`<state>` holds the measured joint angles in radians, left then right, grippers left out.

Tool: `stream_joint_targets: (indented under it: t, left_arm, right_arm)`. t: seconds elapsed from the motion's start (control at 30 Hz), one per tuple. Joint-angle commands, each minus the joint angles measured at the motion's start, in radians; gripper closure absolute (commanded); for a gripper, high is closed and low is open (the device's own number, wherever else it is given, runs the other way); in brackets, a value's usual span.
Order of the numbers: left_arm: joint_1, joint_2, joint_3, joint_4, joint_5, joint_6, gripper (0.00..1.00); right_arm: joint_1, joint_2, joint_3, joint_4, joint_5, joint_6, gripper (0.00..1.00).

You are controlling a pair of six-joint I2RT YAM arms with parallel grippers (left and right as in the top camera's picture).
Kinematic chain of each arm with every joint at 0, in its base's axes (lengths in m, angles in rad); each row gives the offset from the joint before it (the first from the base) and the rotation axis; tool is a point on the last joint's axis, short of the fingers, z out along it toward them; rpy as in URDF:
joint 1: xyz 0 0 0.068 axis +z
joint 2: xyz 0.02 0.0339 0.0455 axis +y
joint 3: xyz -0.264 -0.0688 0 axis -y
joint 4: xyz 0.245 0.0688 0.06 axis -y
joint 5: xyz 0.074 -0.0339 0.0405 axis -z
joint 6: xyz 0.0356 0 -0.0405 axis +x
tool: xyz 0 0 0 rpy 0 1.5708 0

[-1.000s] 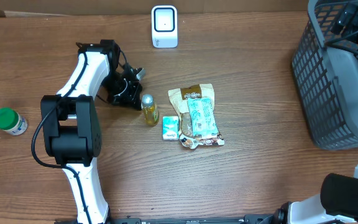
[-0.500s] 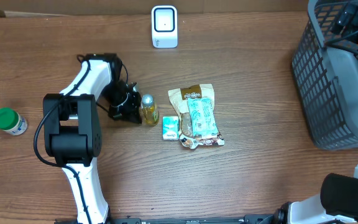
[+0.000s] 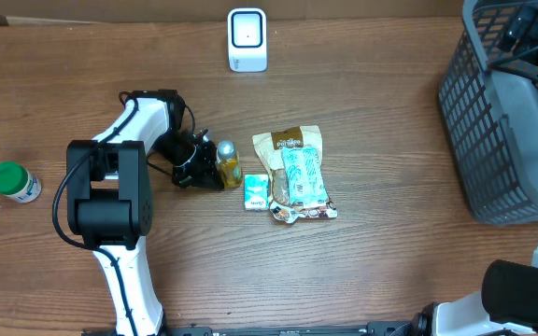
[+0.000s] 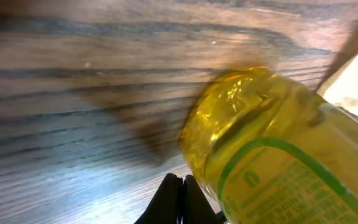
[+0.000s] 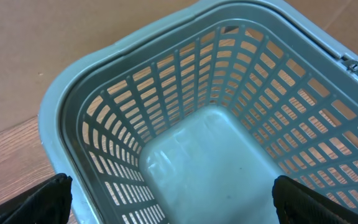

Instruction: Scan the item barcode

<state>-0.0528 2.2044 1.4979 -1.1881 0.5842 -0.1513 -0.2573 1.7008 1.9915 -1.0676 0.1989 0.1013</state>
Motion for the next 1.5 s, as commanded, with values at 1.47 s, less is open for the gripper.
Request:
stream_joint_targets:
  t: [1.47]
  left_arm:
    - [0.111, -0.008, 0.010, 0.573, 0.222, 0.193, 0.96]
  right_arm:
    - [0.000, -0.010, 0.018, 0.004, 0.010, 0.004, 0.00]
